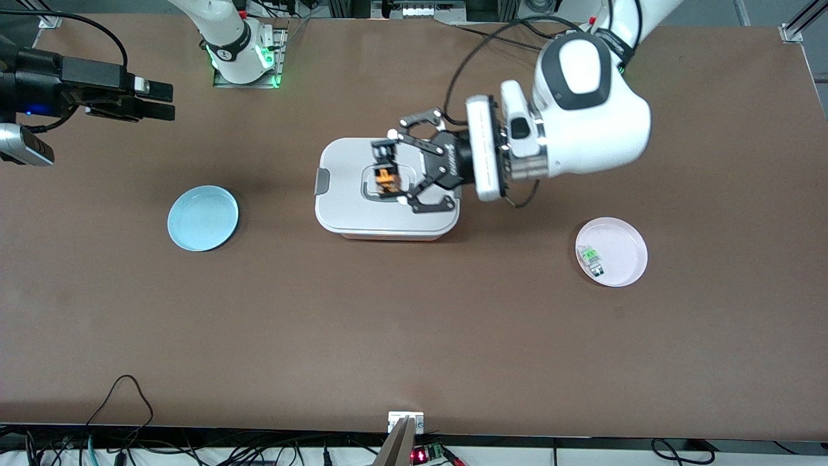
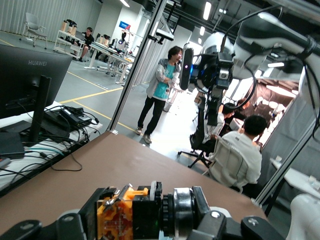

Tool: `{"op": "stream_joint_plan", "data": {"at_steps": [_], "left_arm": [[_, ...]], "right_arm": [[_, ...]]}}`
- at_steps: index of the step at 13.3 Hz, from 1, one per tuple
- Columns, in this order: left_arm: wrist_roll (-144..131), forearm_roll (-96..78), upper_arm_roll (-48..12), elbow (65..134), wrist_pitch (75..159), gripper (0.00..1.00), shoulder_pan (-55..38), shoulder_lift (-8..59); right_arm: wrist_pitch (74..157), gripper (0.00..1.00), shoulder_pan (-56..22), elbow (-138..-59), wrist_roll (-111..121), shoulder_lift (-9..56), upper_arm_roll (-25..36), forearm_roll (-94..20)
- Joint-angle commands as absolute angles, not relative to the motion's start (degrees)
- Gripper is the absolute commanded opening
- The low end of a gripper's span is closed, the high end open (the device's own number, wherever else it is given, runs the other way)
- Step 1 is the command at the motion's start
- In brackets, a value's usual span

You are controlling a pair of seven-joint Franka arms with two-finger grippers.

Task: Transfer orange switch to right arm and place
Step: 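Lift the orange switch with the left gripper and carry it over the box, then raise the switch with the left gripper while the right gripper reaches it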

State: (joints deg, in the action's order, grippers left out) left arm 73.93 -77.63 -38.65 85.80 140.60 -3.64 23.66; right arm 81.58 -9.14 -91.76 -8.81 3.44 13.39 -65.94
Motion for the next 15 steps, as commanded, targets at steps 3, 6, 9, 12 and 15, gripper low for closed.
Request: {"op": "stream_joint_plan", "data": {"at_steps": [3, 6, 9, 12, 15], "left_arm": [[65.3, -80.2, -38.3, 80.9, 149.8, 0.00, -12.6, 25.0], [62.6, -79.9, -38.0, 77.8, 155.4, 0.00, -17.8, 25.9], [62.6, -79.6, -37.6, 74.5, 161.5, 0.00, -22.5, 27.8], [62.8, -79.2, -37.3, 69.5, 165.3, 0.00, -26.1, 32.1], [62.6, -79.3, -34.5, 66.9, 166.9, 0.00, -29.9, 33.4]], "right_arm": [[85.0, 1.00, -9.8, -97.2, -7.0, 5.2, 13.4, -79.7], [87.4, 1.00, -12.0, -103.3, -4.2, 5.2, 13.0, -85.1], [88.8, 1.00, -14.9, -108.3, -7.5, 4.4, 13.0, -87.8], [88.9, 1.00, -15.3, -109.6, -16.6, 2.8, 11.5, -88.9], [88.9, 1.00, -15.3, -109.7, -24.9, 1.8, 11.3, -90.0]]}}
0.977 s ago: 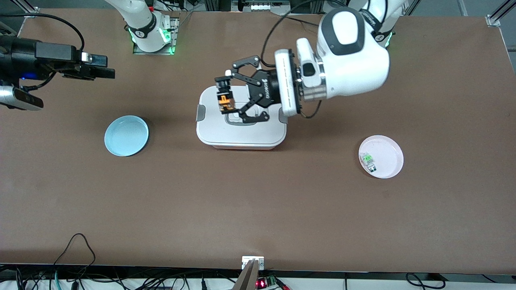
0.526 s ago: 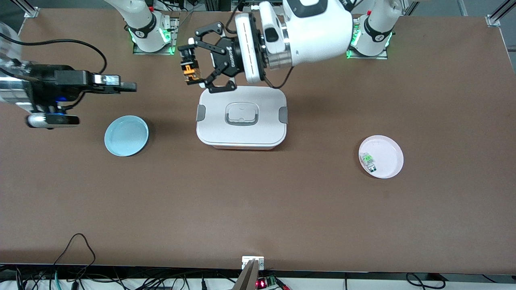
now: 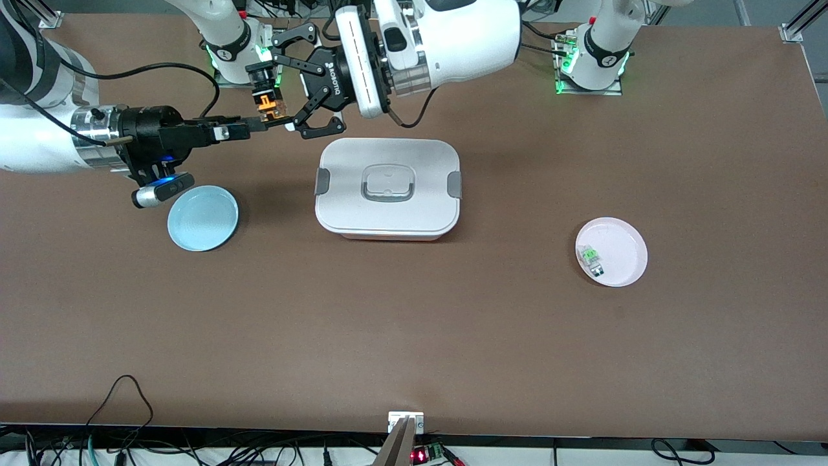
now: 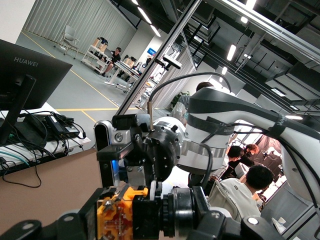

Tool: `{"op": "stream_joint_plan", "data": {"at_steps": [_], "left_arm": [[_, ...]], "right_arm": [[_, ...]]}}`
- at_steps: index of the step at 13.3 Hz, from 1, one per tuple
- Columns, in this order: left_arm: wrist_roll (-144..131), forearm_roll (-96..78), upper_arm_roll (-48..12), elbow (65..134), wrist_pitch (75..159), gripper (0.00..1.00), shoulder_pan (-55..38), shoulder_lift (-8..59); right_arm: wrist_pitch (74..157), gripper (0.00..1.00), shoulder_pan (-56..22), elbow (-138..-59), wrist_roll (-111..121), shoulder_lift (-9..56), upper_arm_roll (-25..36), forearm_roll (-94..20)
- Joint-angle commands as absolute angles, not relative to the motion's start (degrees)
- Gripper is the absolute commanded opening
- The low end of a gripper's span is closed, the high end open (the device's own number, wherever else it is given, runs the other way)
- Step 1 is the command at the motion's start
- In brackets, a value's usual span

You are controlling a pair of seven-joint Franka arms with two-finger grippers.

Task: Transfer orange switch to right arm and place
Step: 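Raise the switch with the left gripper while the right gripper reaches it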

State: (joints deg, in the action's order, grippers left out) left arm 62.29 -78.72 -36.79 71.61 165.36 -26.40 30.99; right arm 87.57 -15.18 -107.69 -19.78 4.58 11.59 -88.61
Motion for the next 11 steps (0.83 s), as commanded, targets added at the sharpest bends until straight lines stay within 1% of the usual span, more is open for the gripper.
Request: {"op": "stream_joint_plan", "data": {"at_steps": [1, 6, 8, 10, 11], "left_arm": [[62.5, -79.4, -34.0, 66.8, 166.9, 0.00, -30.1, 33.3], [62.4, -79.4, -33.9, 66.6, 166.9, 0.00, -30.1, 33.3], [62.4, -79.4, -33.9, 66.6, 166.9, 0.00, -30.1, 33.3], [62.4, -79.4, -33.9, 66.6, 166.9, 0.00, -30.1, 33.3], [62.4, -79.4, -33.9, 66.6, 166.9, 0.00, -30.1, 33.3]], "right_arm": [[88.9, 1.00, -15.3, -110.2, -26.9, 1.4, 11.3, -90.0], [88.9, 1.00, -15.4, -110.7, -28.9, 1.5, 9.9, -90.2], [88.9, 0.96, -15.3, -110.7, -29.5, 1.6, 9.8, -91.6], [89.1, 0.86, -15.4, -109.4, -32.3, 1.7, 9.4, -92.4], [89.2, 0.74, -15.3, -109.3, -32.4, 1.8, 9.4, -92.9]]}}
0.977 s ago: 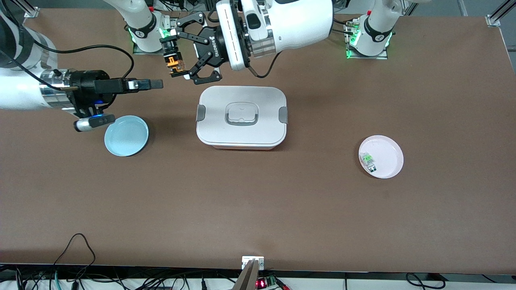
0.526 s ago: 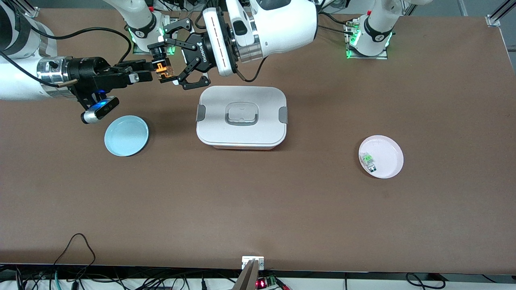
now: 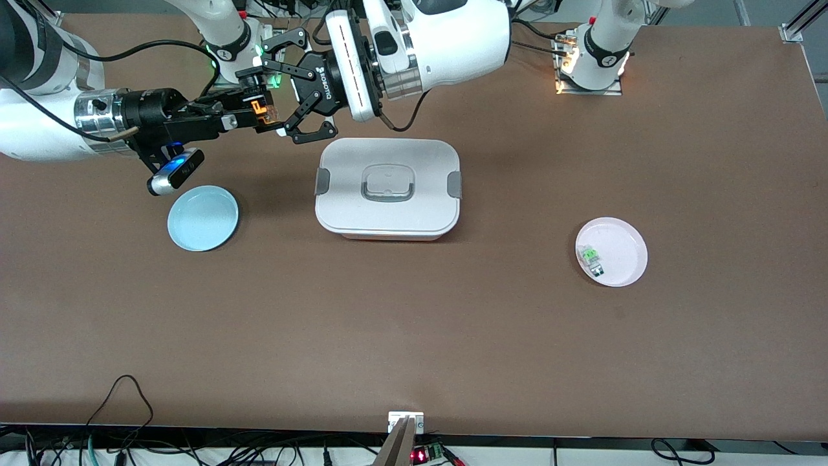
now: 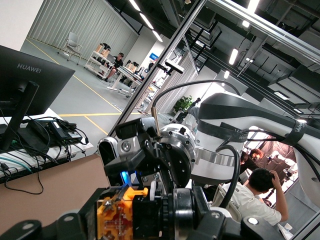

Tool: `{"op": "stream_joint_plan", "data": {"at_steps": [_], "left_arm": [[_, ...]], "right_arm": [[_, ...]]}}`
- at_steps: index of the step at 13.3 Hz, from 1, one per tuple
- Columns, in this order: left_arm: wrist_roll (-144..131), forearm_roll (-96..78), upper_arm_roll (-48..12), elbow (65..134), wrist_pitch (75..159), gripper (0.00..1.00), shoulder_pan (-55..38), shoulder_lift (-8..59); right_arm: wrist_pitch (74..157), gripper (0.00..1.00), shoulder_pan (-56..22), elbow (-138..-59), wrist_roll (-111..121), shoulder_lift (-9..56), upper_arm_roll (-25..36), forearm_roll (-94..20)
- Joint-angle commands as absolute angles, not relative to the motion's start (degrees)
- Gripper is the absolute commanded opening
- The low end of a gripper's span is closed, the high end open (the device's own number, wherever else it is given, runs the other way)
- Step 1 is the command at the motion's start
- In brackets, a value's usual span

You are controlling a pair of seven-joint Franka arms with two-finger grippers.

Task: Transfer orange switch to right arm and place
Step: 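Raise the switch with the left gripper while the right gripper reaches it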

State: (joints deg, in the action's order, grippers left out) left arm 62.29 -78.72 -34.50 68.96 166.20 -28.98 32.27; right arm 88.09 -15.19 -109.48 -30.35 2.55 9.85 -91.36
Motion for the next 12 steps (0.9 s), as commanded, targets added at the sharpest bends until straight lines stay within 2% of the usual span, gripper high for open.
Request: {"op": "stream_joint_plan", "data": {"at_steps": [1, 2, 3, 4, 9, 10, 12], "left_arm": [[62.4, -79.4, -33.9, 66.6, 166.9, 0.00, -30.1, 33.3], [62.4, -79.4, -33.9, 66.6, 166.9, 0.00, -30.1, 33.3], [62.4, -79.4, -33.9, 66.6, 166.9, 0.00, -30.1, 33.3], [62.4, -79.4, -33.9, 66.6, 166.9, 0.00, -30.1, 33.3], [60.7, -79.5, -34.0, 66.6, 166.9, 0.00, -30.0, 33.0], [60.3, -79.5, -34.0, 66.7, 166.9, 0.99, -29.9, 33.0], [60.3, -79.5, -34.0, 66.7, 166.8, 1.00, -29.5, 32.9]], "right_arm": [[89.2, 0.57, -15.3, -109.3, -32.4, 1.8, 9.4, -93.0], [89.2, 0.37, -15.3, -109.2, -32.4, 1.9, 9.4, -93.0], [89.2, 0.07, -15.3, -109.1, -32.5, 2.1, 9.4, -93.0], [89.0, 0.00, -15.3, -109.0, -32.5, 2.3, 9.4, -93.0], [89.1, 0.00, -15.2, -108.3, -32.4, 2.7, 9.4, -93.0], [89.2, 0.00, -15.3, -108.0, -32.5, 3.0, 9.4, -93.0], [89.1, 0.00, -15.2, -107.9, -32.3, 3.1, 9.5, -92.9]]}}
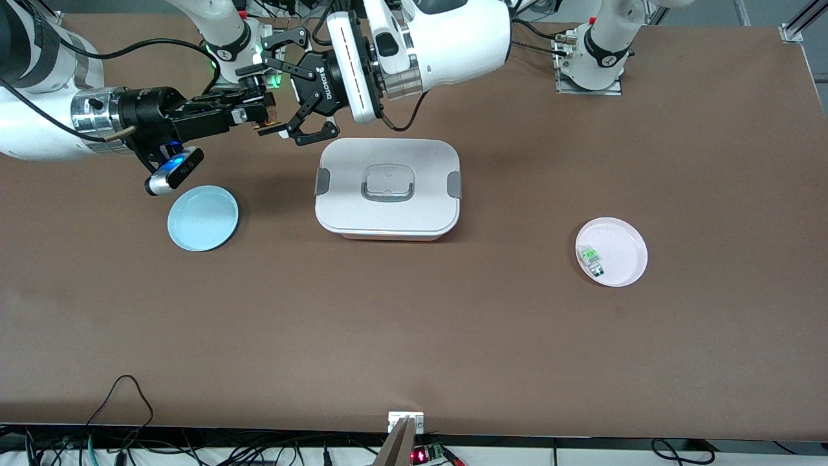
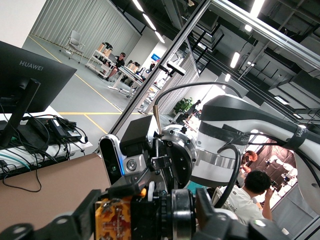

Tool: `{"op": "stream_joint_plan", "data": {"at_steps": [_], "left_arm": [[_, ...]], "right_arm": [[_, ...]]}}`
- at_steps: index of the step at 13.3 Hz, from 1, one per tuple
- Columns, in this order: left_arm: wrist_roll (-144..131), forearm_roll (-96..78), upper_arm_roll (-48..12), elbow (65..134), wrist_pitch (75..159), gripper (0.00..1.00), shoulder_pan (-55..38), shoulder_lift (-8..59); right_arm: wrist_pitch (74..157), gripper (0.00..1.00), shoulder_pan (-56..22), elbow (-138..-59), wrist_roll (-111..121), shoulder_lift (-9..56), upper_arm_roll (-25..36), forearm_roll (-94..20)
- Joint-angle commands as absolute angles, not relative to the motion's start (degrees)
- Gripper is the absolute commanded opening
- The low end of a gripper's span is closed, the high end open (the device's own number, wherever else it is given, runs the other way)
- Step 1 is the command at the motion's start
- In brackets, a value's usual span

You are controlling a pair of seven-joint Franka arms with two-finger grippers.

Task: Transfer orange switch to right arm and place
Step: 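Close the right gripper on the switch and open the left gripper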

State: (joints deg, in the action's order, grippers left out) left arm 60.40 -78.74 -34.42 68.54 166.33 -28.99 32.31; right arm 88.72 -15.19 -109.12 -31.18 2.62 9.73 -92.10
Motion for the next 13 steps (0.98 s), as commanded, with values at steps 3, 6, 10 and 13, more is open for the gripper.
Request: {"op": "stream_joint_plan", "data": {"at_steps": [3, 6, 10, 13], "left_arm": [[61.2, -79.4, -33.6, 67.6, 166.8, 1.00, -26.7, 31.2], [61.8, -79.3, -33.6, 70.5, 166.8, 1.00, -20.4, 29.4], [63.2, -77.9, -34.0, 70.5, 166.1, 1.00, -14.2, 29.0], [63.2, -74.8, -34.1, 70.8, 162.5, 1.00, -10.1, 28.0]], "right_arm": [[88.4, 0.00, -14.5, -105.7, -31.2, 3.9, 9.7, -91.4], [87.1, 0.00, -13.7, -99.1, -24.1, 5.3, 9.9, -77.8], [83.8, 0.00, -13.7, -92.7, -1.0, 6.9, 9.9, -52.5], [84.5, 0.00, -13.9, -92.4, 24.0, 7.0, 9.9, -30.1]]}}
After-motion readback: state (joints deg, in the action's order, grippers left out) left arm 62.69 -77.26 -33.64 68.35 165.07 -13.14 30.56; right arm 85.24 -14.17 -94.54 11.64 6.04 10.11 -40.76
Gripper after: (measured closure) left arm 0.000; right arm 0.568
